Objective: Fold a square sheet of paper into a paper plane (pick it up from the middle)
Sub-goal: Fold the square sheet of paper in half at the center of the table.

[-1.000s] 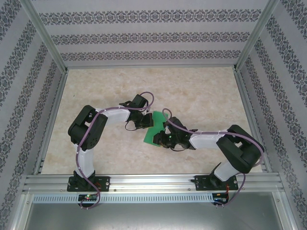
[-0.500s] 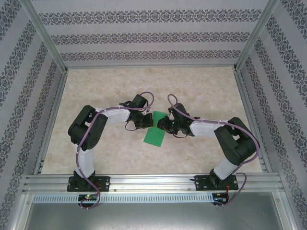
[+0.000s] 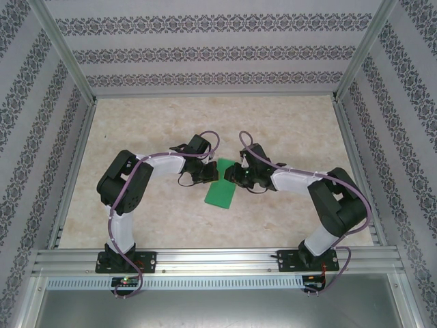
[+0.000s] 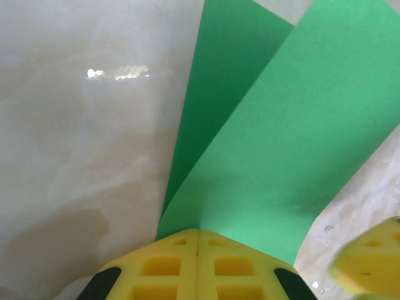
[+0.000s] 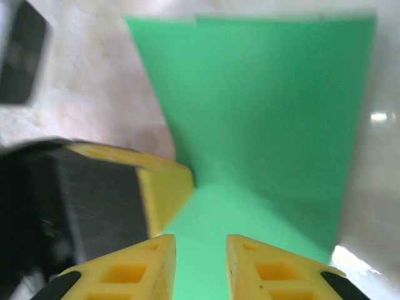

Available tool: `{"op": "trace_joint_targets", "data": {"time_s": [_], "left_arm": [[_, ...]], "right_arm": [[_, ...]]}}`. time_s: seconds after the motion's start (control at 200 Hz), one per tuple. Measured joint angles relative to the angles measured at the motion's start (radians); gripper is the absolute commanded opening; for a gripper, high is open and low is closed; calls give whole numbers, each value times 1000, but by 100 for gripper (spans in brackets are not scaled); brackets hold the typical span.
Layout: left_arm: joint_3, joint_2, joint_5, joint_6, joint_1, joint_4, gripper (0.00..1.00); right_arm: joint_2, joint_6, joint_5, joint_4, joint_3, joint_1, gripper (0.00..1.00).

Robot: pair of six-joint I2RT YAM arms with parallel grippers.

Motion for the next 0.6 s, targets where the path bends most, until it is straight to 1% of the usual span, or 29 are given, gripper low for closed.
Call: {"op": "trace_joint_targets", "data": {"time_s": [0.16, 0.37, 0.599], "left_arm": [[0, 0, 0, 3, 0, 0, 6], [0, 0, 0, 5, 0, 0, 6], [0, 0, 0, 9, 0, 0, 6]], "right_arm": [[21, -7, -8, 6, 19, -35, 28], [113, -15, -4, -37, 28, -36, 27], [99, -29, 5, -101, 55, -36, 29]]}}
